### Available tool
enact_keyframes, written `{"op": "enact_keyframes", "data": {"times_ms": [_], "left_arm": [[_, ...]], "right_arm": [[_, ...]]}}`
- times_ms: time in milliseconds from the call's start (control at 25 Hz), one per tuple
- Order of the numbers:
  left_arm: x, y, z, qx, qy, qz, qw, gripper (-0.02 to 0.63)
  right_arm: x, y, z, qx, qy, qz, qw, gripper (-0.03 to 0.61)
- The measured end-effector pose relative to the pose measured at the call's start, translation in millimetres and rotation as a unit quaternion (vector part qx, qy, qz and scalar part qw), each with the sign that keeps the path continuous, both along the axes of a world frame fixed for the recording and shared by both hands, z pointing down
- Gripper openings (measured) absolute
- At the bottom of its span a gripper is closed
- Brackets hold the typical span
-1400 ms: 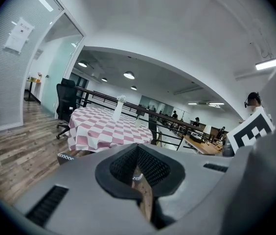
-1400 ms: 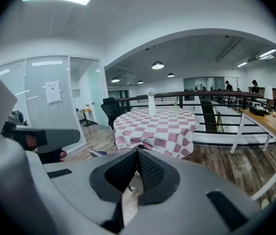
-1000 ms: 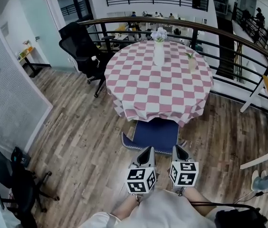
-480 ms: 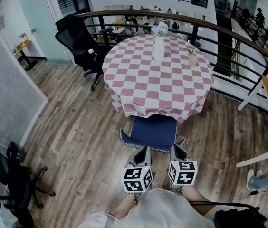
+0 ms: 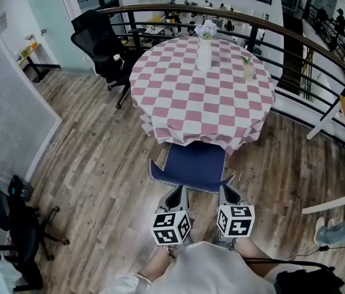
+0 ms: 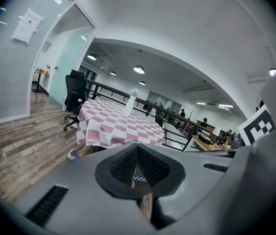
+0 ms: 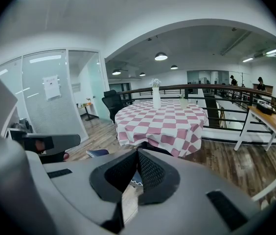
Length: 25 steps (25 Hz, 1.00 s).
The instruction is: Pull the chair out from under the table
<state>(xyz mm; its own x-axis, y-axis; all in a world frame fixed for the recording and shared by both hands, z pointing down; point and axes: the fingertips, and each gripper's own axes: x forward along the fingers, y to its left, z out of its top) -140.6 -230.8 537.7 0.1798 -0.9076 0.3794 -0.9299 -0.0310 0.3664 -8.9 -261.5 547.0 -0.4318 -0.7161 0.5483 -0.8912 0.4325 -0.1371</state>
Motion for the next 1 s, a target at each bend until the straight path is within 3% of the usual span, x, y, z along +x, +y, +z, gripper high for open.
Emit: {"op": "enact_keyframes", "data": {"times_ms": [80,200,280,360,440,600,720,880,1000], "left_arm": [[6,-3,3,-0.007,-0.024,0.025,0.9994,0.003],[20,-8,11,-0.025,-0.053,0.099,0.9934,0.007],[31,-13,19,-0.038,-0.077,0.166,0.9824,0.095],[37,-18,28,-0.05,-0.124,0.235,0.9628,0.146],[40,-21,40,-0.065,-0.186,0.307,0.931,0.161],[47,-15,64,-0.105,-0.262,0.444,0.8505,0.227],[48,-20,77,-0.112,-0.3,0.499,0.8051,0.238],[41,-24,106,-0.134,-0.37,0.565,0.725,0.239],[39,-22,125,-0.164,-0.387,0.598,0.6818,0.238]], "right_arm": [[6,-1,3,-0.005,-0.002,0.003,1.0,0.018],[15,-1,7,-0.012,-0.005,0.004,1.0,0.017],[21,-2,8,-0.015,-0.007,0.005,1.0,0.018],[28,-2,9,-0.019,-0.01,0.01,1.0,0.018],[37,-1,11,-0.023,-0.012,0.018,0.999,0.018],[56,0,16,-0.034,-0.014,0.036,0.999,0.017],[69,1,20,-0.04,-0.012,0.048,0.998,0.018],[81,1,24,-0.046,-0.009,0.061,0.997,0.018],[91,3,26,-0.05,-0.004,0.075,0.996,0.018]]}}
